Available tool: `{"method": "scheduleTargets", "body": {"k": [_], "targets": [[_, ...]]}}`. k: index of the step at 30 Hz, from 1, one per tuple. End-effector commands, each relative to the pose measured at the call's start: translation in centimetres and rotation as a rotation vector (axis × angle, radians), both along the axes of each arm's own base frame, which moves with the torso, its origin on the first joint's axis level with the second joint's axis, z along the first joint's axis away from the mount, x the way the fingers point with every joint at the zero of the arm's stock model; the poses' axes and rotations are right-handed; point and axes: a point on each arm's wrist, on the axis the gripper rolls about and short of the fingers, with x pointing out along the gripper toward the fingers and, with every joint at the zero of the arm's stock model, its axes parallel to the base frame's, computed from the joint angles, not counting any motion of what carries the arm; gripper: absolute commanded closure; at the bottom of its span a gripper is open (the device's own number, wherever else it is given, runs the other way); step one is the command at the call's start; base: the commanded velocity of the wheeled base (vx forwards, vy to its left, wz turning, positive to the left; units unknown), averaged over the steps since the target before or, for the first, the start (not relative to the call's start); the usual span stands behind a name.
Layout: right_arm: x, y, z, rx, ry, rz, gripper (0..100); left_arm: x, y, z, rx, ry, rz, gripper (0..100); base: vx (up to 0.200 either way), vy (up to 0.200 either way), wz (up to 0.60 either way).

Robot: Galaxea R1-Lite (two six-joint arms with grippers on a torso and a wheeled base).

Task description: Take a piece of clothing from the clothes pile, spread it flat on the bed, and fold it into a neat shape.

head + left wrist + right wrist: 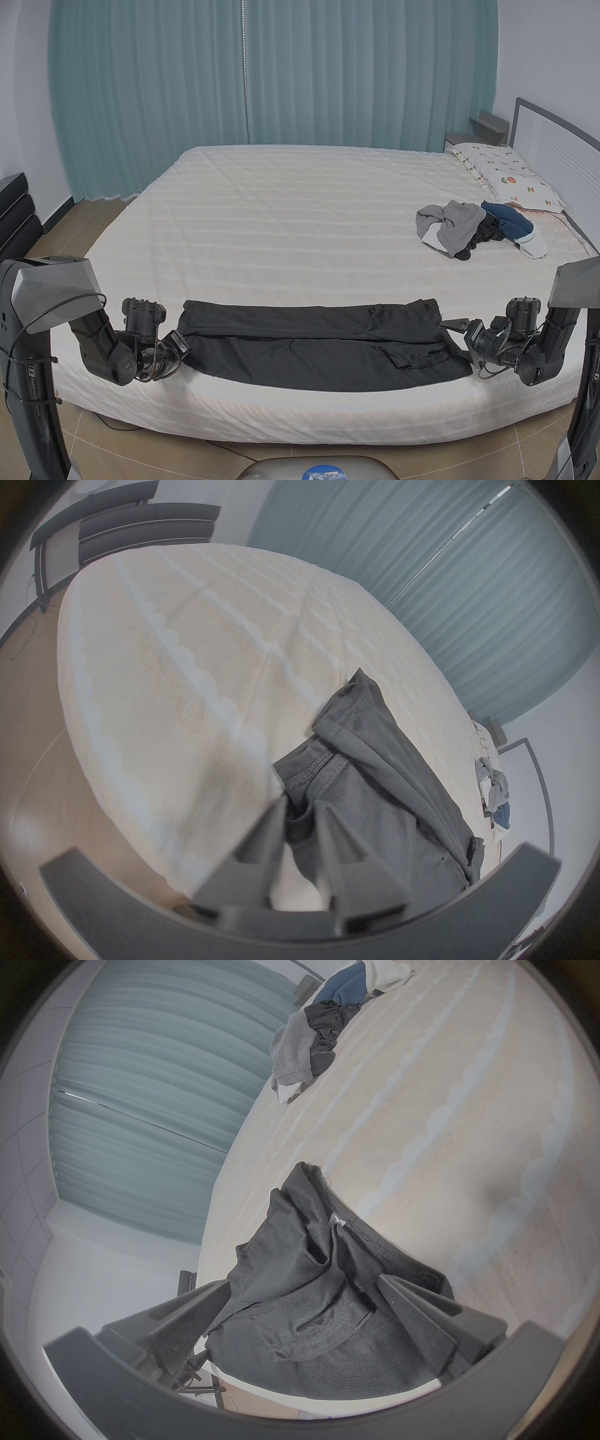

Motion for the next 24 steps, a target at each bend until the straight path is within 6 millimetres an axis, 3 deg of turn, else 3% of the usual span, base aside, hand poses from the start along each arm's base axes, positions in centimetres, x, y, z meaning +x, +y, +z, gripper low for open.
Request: {"method": "scheduleTargets", "body": {"k": [1,10,24], "targets": [[0.0,-0.1,0.0,0.0,0.0,-0.001,0,-0.4,0.6,-0.1,0.005,0.015,0.017,100,0.0,0.0,0.0],[0.0,-0.1,-0.1,0.0,0.001,-0.001,0,-1.6,1.0,0.0,0.108,0.038,0.031,100,0.0,0.0,0.0],[0.0,-0.1,0.0,0.001,0.0,-0.002,0,-2.5,0.7,0.3,0.118,0.052,0.016,100,0.0,0.0,0.0]]}}
